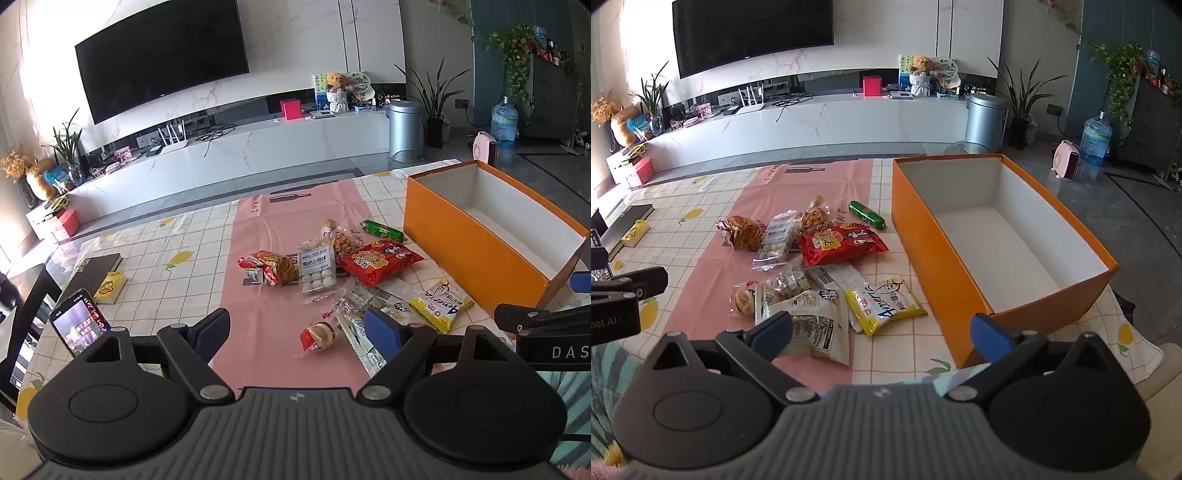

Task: Organize snacks

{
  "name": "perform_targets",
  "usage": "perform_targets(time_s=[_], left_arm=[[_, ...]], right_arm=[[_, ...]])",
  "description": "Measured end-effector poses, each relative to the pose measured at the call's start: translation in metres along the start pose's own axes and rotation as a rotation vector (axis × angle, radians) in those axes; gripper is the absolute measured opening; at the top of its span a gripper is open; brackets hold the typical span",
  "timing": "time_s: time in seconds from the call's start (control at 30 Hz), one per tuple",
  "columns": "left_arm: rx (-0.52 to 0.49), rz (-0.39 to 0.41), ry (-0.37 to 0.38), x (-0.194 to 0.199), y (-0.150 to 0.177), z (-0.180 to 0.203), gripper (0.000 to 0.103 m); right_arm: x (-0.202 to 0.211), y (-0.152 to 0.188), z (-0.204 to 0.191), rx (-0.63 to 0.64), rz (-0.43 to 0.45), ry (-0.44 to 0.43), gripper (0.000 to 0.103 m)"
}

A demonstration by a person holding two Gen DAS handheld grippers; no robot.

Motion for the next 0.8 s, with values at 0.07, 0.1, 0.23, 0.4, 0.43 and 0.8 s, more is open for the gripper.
perform_targets(time_s=[0.07,0.1,0.23,0.4,0.43,0.8], left_arm=[[-0.004,-0.004,0.002,0.0,0.0,-0.001,0.096],[-0.005,-0.005,0.004,-0.001,0.0,-0.001,0.096],[0.002,-0.02,0.004,-0.004,0.002,-0.005,0.096],[-0.004,-0.025,-0.013,-0.005,0.002,-0.002,0.096],[-0.002,-0.026,-0.013,-0.005,0.002,-0.003,0.096],[0.001,-0.031,-0.014,-0.007,0.001,-0.003,0.096]], right_arm=[[0.0,0.0,0.0,-0.001,-0.002,0.0,0.099],[0.0,0.0,0.0,-0.001,-0.001,-0.002,0.099],[0.001,-0.001,0.0,-0.001,-0.003,-0.003,0.099],[-0.002,-0.002,0.007,-0.005,-0.001,-0.004,0.099],[-0.002,-0.003,0.009,-0.006,0.0,-0.004,0.099],[0.0,-0.007,-0.002,-0.002,0.0,0.016,0.099]])
Point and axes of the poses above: each gripper's, at about its wrist camera, not at the fingertips, and x roughly against the way its jaws point, z to its right, y to its underside, the point moved 3 cm from there along -x, roughly the way its jaws point, and after that the axes turned 8 degrees about -y, right-handed, at the moved point
